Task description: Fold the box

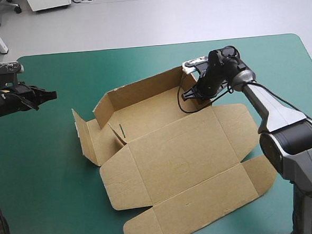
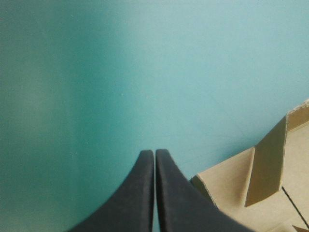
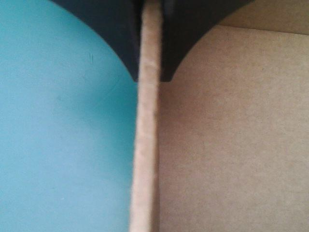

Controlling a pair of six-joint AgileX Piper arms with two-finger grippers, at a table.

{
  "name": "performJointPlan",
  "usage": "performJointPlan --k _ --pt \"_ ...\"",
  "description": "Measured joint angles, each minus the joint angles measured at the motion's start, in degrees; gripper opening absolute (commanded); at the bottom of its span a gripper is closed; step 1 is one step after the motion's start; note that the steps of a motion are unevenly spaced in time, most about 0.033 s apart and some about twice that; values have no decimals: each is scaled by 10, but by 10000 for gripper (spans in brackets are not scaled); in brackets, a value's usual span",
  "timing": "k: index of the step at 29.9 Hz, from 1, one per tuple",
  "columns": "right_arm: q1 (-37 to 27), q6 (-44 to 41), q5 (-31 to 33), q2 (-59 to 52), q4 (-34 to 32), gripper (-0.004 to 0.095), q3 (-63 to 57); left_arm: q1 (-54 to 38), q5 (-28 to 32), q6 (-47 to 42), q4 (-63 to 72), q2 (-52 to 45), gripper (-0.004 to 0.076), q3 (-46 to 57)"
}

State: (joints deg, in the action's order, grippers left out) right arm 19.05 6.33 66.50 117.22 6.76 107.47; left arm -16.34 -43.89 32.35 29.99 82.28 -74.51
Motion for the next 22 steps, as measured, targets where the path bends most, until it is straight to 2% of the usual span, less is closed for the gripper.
performJointPlan --k 12,15,22 --pt "-92 -17 24 -86 27 -18 21 0 0 0 2 0 5 0" --pt "-127 -1 33 -106 85 -17 22 0 0 0 2 0 5 0" --pt "-233 84 48 -131 293 -17 22 0 -3 5 31 0 5 0"
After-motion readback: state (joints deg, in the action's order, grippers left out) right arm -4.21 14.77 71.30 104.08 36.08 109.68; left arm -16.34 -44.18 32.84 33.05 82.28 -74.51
